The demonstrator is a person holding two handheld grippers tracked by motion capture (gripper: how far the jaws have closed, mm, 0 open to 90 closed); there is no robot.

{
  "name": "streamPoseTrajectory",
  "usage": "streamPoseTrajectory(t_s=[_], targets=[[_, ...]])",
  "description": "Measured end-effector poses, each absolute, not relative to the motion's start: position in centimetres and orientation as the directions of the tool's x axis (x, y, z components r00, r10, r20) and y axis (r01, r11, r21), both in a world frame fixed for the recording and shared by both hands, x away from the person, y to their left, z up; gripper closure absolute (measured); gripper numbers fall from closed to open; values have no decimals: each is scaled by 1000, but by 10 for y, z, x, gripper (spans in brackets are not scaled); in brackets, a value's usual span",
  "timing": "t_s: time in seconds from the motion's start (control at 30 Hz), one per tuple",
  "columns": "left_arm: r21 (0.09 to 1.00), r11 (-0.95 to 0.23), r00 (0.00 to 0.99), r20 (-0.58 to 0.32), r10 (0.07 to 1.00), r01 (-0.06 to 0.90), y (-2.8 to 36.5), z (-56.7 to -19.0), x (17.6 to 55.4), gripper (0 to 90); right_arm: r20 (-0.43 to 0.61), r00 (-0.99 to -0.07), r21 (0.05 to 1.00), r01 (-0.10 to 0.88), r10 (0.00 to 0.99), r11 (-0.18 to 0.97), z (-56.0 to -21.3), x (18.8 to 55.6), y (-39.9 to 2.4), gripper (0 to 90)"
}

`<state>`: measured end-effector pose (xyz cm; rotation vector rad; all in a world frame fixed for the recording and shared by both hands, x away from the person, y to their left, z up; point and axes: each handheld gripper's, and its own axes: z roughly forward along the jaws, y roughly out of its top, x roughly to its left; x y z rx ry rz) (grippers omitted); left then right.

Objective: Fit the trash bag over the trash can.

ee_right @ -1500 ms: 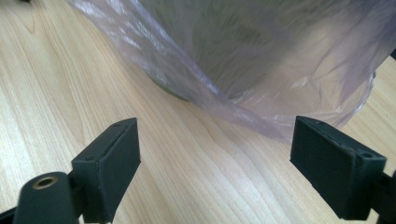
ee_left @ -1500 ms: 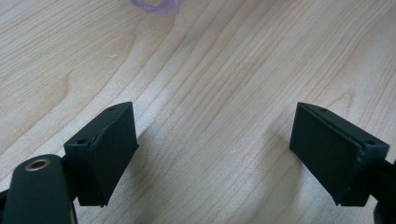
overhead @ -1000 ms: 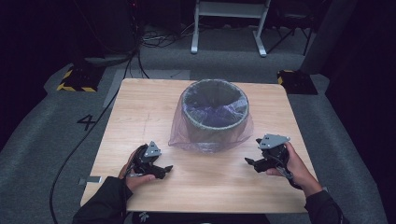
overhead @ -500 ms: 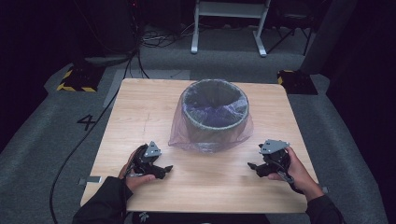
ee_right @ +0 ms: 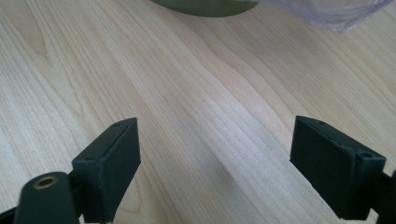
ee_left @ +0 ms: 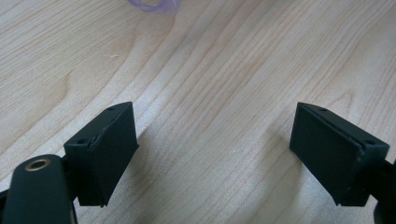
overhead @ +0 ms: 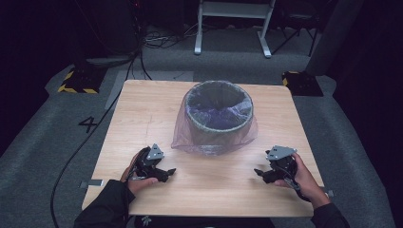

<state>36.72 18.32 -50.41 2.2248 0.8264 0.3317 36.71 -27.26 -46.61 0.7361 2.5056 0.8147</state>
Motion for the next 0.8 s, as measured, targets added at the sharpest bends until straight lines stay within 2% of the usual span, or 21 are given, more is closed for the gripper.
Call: streamPoseTrajectory(t_s=[0.8], targets=[[713,-528,760,-11,650,462,183,-504,367,143,-132,-722,669,440,679,598,-487,357,-309,161]])
